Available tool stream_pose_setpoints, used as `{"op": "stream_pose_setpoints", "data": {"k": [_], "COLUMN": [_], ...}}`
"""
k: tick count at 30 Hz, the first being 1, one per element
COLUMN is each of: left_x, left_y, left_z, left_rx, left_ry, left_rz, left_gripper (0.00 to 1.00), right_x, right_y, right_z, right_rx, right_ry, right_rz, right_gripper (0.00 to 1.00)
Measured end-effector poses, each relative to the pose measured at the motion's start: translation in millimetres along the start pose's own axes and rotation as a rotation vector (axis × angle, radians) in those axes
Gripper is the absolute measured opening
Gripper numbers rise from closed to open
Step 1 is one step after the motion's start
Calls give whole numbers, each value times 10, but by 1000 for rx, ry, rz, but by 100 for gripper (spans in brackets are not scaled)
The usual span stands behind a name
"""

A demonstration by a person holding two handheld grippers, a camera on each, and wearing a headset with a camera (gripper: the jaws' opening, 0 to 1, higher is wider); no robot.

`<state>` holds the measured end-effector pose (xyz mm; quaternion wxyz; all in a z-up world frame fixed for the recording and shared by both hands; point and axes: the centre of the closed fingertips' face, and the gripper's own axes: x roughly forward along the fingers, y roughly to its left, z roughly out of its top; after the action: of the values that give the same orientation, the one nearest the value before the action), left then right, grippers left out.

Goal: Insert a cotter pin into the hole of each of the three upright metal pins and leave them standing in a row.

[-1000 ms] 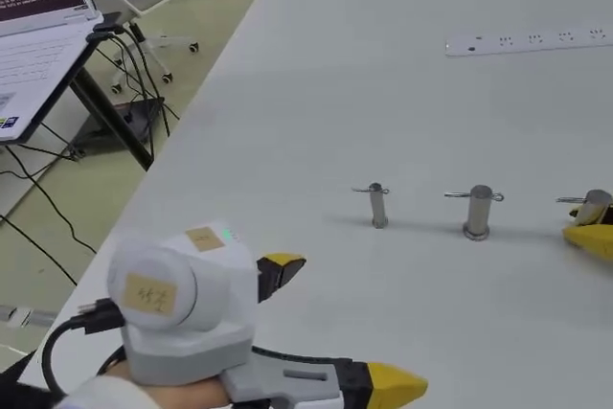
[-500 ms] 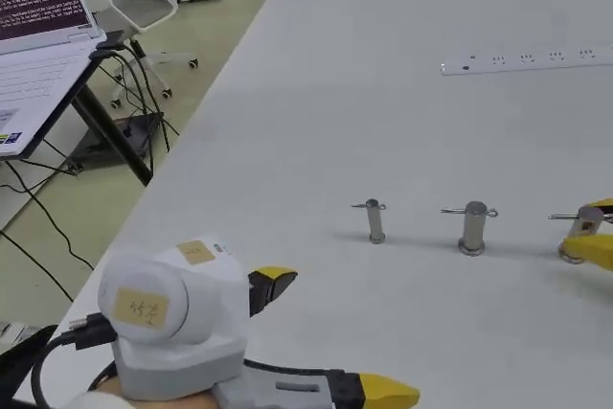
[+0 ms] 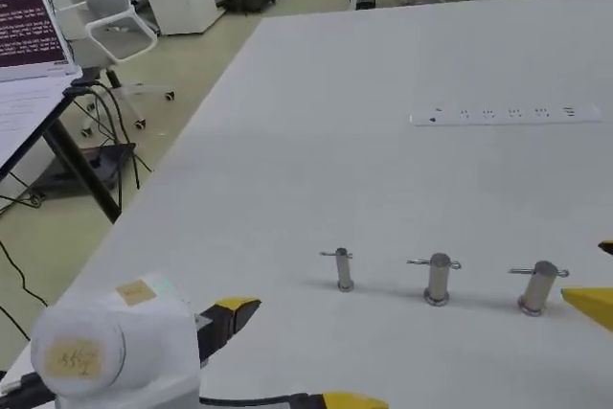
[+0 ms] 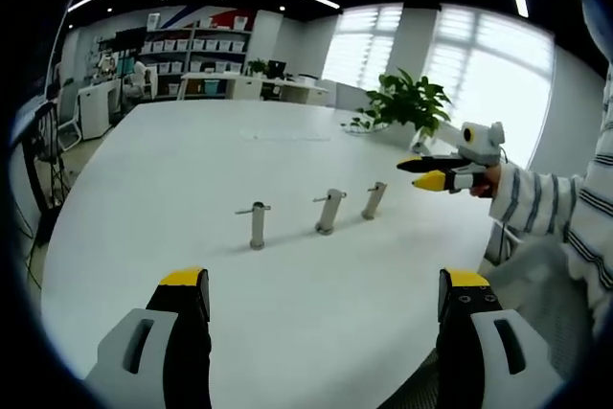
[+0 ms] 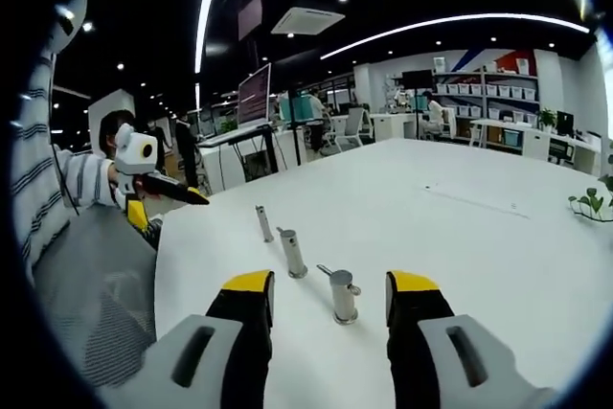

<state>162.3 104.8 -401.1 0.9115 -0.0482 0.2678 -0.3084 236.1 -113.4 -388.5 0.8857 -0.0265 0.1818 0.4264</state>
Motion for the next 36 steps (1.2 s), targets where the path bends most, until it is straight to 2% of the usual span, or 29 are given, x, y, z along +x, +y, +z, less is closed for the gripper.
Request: {"op": "stream_pose_setpoints", "data": {"k": [3,7,10,12,15,20,24,28,31,36], "left_x": [-26,-48,-59,-72,-95,-145,-170,-219,-234,-242], "left_y": [36,54,62,64,74,108,124,150,140,124], "left_z": [79,96,60,54,53,60,69,145,160,94], "left_rx": [0,-19,-18,-18,-32,-70,-104,-139,-149,-149], "left_ry": [-42,-44,-16,-12,-18,-39,-44,-76,-86,-51], "left_rz": [8,3,2,1,-5,-8,-12,-9,-13,-4], "left_gripper": [99,99,99,99,99,99,99,99,99,99], "right_x": [-64,-112,-133,-130,-126,-146,-177,-213,-236,-268], "right_y": [36,115,197,255,325,413,420,419,420,417], "right_z": [-42,-51,-42,-42,-17,13,-10,-30,-61,-147], "right_rx": [33,77,122,173,186,251,276,318,343,375], "right_ry": [23,26,27,35,39,45,56,54,54,71], "right_rz": [-30,-43,-51,-52,-54,-68,-93,-122,-152,-196], "right_gripper": [50,60,65,72,78,87,92,98,98,98]}}
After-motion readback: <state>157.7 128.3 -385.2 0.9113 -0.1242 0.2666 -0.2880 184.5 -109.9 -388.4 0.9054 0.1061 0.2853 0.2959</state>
